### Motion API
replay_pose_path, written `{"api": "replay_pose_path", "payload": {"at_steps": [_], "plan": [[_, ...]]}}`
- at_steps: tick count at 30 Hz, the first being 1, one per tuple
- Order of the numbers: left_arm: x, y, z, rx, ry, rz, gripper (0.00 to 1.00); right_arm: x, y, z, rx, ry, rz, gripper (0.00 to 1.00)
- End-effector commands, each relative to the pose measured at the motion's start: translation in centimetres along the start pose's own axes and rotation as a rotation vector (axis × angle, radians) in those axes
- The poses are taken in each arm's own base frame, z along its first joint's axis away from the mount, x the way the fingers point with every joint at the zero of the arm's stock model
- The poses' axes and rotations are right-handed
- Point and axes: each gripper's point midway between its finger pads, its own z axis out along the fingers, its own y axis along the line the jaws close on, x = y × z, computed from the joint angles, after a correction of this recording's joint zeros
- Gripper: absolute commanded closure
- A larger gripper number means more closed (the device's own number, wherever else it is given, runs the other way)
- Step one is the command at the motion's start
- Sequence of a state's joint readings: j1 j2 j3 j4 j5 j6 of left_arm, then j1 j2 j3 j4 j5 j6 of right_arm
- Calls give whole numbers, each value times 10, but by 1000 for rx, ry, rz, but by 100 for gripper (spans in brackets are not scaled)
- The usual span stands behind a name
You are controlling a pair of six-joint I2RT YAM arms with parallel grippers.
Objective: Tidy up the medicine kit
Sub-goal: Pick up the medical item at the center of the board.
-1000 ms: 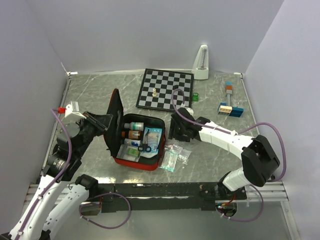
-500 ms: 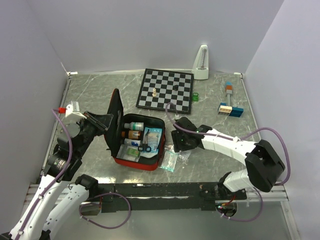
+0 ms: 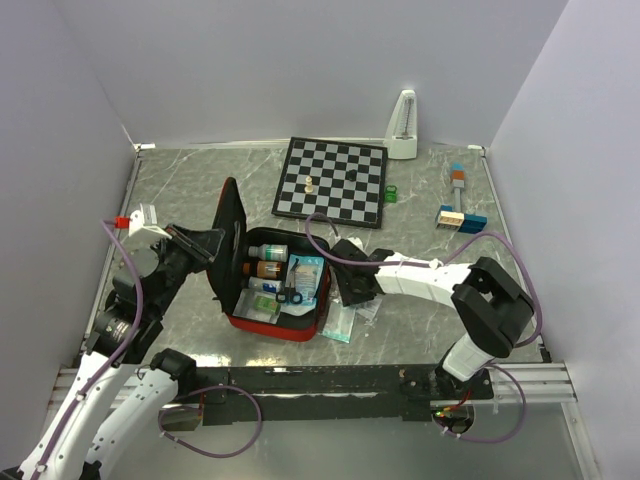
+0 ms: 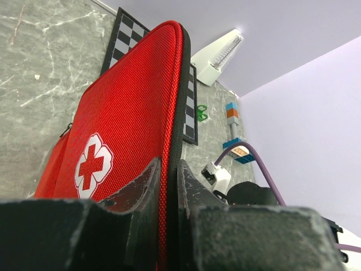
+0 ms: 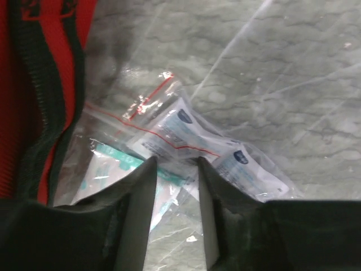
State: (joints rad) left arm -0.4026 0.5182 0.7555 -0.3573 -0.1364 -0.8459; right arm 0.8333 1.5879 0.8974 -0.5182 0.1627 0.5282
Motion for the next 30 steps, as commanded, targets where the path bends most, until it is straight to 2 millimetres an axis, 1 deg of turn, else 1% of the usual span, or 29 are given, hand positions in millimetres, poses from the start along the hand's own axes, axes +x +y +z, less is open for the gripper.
{"api": "replay_pose_path", "payload": {"at_steps": [1, 4, 7, 8, 12, 16, 19, 21, 23, 25, 27, 30], "plan": [[29, 40, -2, -132, 95, 66, 99, -2, -10, -1, 49, -30, 29, 65], [29, 40, -1, -134, 97, 70, 99, -6, -8, -8, 30, -54, 31, 75], [30, 39, 0, -131, 100, 68, 99, -10, -7, -14, 14, -71, 30, 92], [30, 39, 0, -130, 101, 68, 99, -11, -6, -17, 6, -79, 30, 100], [30, 39, -1, -132, 99, 66, 99, -15, -5, -25, -11, -104, 38, 100], [29, 39, -2, -131, 96, 65, 99, -20, -8, -34, -20, -156, 51, 100], [27, 39, -4, -134, 92, 65, 99, -28, -11, -48, -30, -213, 63, 100], [25, 38, -5, -137, 89, 68, 99, -37, -12, -66, -54, -260, 61, 100], [21, 35, -5, -134, 82, 69, 99, -47, -11, -91, -90, -319, 49, 100], [19, 32, -5, -125, 80, 69, 99, -58, -11, -121, -133, -393, 36, 100], [17, 27, -5, -117, 78, 61, 99, -68, -10, -148, -172, -454, 25, 100], [15, 22, -4, -98, 75, 48, 99, -83, 1, -182, -253, -522, 2, 100]]}}
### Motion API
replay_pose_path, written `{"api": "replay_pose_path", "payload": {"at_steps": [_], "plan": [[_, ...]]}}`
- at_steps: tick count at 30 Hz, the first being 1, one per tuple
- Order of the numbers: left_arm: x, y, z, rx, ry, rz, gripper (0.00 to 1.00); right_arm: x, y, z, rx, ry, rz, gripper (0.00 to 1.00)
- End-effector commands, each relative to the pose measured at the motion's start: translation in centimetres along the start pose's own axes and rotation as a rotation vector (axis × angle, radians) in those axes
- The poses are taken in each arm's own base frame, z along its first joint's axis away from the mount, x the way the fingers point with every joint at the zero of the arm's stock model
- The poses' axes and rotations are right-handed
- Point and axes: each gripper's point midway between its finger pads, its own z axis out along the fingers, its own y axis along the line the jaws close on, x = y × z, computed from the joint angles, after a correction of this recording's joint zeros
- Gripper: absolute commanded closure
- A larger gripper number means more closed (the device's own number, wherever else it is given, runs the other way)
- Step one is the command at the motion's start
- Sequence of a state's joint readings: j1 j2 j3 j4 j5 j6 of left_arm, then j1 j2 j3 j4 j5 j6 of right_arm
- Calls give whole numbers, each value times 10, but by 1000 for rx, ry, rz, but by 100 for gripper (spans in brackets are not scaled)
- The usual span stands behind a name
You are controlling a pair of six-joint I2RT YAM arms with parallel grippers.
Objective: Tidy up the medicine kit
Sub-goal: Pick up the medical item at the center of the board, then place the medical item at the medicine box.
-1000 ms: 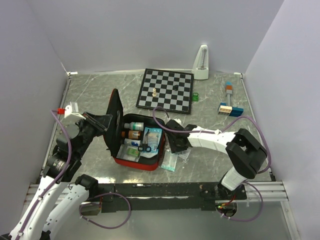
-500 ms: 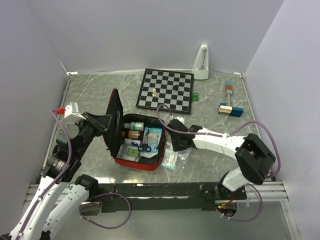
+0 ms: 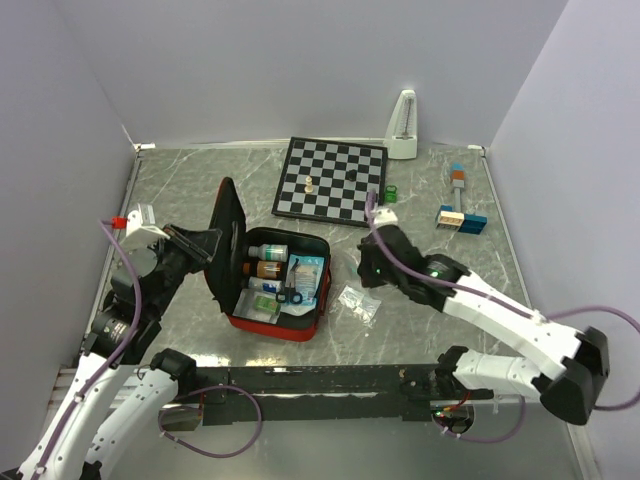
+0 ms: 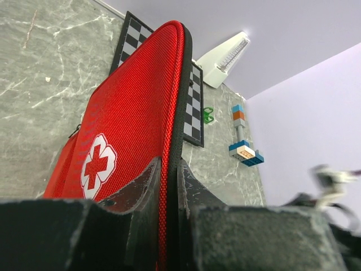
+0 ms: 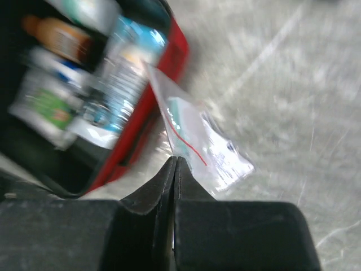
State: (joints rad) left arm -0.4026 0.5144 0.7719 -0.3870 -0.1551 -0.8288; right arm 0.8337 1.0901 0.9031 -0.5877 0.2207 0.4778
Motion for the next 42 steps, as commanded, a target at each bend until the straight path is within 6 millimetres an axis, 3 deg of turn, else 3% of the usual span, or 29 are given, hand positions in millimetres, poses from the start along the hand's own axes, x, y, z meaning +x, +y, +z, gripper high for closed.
{"api": "replay_pose_path", "payload": {"at_steps": [1, 14, 19, 22, 23, 27, 30, 32, 35, 42], "plan": [[17, 15, -1, -67, 81, 22, 99, -53, 24, -43, -117, -133, -29, 100], [13, -17, 9, 52, 85, -73, 99, -159, 139, -90, -629, -359, 274, 100], [12, -22, 10, 71, 88, -80, 99, -187, 172, -110, -839, -449, 366, 100], [12, -25, 11, 68, 101, -75, 99, -190, 178, -104, -804, -433, 324, 100], [12, -24, 11, 61, 105, -68, 99, -187, 177, -99, -767, -408, 290, 100], [12, -18, 10, 37, 102, -60, 99, -141, 150, -38, -535, -250, 140, 98], [18, -13, 9, 35, 108, -61, 99, -101, 123, 8, -376, -130, 41, 68], [20, -10, 9, 28, 110, -60, 99, -74, 110, 33, -302, -51, -13, 54], [23, -3, 7, 9, 111, -55, 99, -51, 86, 61, -178, 0, -55, 43], [20, 17, -4, -65, 76, -34, 99, -30, 78, 105, -72, 118, -140, 35]]}}
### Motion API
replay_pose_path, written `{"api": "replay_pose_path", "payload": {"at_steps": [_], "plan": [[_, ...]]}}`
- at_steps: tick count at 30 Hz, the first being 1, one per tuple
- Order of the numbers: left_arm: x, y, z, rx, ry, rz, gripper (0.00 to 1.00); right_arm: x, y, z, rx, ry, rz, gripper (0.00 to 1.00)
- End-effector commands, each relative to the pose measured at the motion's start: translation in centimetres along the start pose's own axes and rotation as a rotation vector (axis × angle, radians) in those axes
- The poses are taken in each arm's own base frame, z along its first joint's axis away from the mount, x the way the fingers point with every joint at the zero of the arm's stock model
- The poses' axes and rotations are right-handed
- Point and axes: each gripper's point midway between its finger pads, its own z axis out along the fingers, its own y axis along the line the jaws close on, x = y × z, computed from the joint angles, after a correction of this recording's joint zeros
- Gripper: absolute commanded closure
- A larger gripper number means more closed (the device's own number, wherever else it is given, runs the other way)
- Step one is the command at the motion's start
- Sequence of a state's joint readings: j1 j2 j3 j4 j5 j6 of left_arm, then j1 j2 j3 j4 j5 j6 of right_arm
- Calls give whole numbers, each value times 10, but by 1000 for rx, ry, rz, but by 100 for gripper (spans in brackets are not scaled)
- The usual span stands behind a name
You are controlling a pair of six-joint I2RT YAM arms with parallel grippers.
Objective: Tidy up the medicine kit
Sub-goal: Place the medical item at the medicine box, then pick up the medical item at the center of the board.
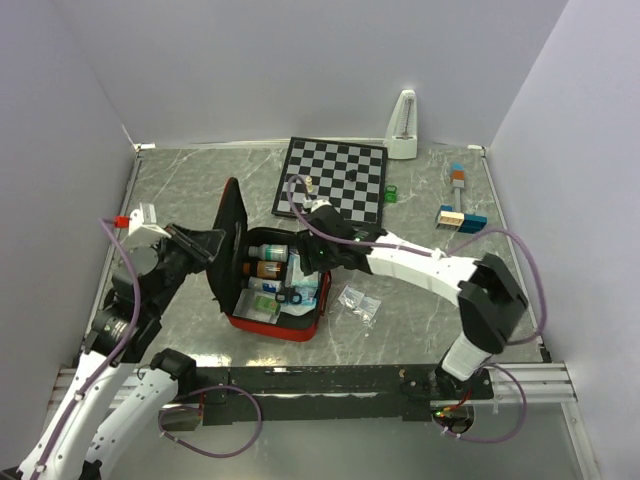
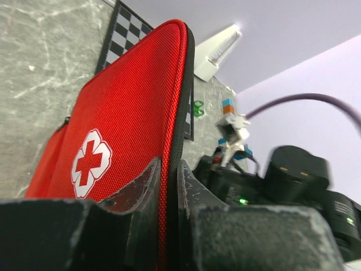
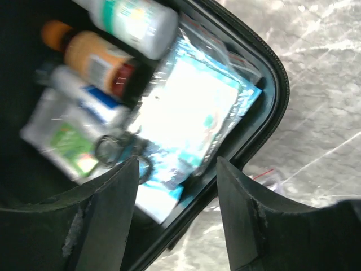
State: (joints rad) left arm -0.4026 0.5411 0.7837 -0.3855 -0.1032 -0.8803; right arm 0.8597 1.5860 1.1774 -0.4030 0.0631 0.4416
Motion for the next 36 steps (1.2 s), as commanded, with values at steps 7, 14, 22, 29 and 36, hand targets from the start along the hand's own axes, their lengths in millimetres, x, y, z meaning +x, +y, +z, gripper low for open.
{"api": "replay_pose_path", "payload": {"at_steps": [7, 14, 22, 29, 36], "plan": [[4, 30, -18, -100, -14, 35, 99, -15, -17, 12, 143, -25, -13, 35], [6, 33, -18, -103, -13, 51, 99, 6, -51, -43, 184, -95, 76, 34], [1, 36, -26, -111, -43, 62, 99, 105, -109, -36, 304, 65, 139, 35], [9, 43, -23, -123, -22, 49, 99, 135, -119, -26, 323, 119, 159, 33], [7, 42, -24, -126, -27, 47, 99, 145, -127, -19, 370, 171, 147, 35]]}}
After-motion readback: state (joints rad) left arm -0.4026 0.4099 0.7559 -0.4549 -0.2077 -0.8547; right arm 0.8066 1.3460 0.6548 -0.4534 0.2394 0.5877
